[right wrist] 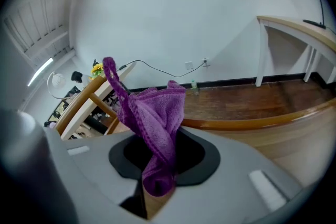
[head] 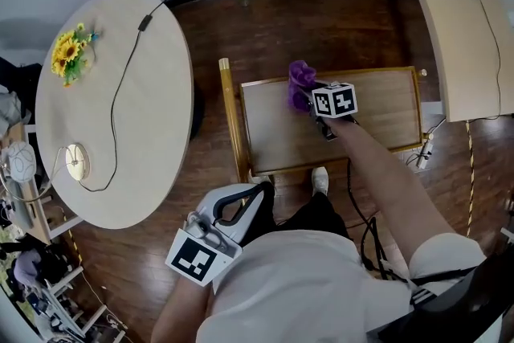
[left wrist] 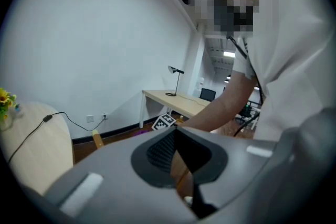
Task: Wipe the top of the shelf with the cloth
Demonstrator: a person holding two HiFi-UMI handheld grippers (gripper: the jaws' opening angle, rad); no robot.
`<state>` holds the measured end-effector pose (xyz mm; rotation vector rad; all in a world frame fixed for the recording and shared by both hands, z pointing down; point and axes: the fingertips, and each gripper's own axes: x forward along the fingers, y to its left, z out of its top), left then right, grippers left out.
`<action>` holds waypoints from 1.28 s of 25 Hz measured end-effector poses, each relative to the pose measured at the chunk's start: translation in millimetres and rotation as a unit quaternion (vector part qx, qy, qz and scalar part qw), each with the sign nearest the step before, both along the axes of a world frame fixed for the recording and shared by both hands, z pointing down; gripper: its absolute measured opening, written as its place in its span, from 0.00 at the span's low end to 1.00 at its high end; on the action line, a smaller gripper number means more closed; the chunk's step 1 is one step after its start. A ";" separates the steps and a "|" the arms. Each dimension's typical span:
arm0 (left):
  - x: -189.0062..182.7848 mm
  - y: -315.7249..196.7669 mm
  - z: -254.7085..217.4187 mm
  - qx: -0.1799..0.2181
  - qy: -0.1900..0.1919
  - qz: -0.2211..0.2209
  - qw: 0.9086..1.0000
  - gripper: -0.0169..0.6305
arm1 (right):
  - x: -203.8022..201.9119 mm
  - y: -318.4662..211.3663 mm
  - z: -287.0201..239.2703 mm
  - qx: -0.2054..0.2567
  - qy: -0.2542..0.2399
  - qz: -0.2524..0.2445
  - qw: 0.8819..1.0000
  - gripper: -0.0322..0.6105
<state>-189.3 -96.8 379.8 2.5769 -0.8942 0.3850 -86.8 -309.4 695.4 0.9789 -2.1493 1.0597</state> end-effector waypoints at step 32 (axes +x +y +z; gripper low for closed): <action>151.7 -2.2 7.3 -0.038 -0.006 0.019 0.999 0.05 | 406.7 -43.7 -7.4 0.014 0.177 0.152 0.972 0.20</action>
